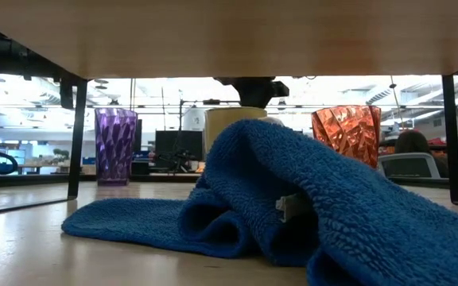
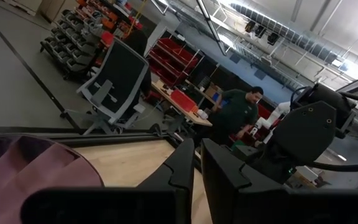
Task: Stack small to large cups/mugs on shelf
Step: Move the yellow mug to the middle of the table, then put the purple cup on the shelf
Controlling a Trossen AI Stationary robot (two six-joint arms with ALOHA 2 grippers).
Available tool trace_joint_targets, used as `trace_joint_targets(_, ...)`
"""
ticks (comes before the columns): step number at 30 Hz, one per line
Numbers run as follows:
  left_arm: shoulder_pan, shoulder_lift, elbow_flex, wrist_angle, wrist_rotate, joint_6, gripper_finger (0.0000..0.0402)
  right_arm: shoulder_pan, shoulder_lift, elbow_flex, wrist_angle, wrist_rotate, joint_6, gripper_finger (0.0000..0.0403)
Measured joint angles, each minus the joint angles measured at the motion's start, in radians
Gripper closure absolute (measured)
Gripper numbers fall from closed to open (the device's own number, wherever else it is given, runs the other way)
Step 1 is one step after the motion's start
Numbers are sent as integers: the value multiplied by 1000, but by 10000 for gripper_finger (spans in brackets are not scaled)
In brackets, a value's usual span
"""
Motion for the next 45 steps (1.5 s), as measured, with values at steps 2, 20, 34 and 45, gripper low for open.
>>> trace_joint_targets(2,0,0,0,0,0,0,365,-1,-1,-17,24,-8,6,393)
trace_joint_targets(20,0,0,0,-6,0,0,361,6,-2,-27,30,-25,9,386)
trace_joint_targets(34,0,0,0,-5,14,0,351,7,-2,-32,27,-34,42,318)
trace_joint_targets(45,0,0,0,42,15,1,336,7,-67,-25,22,-28,63,304)
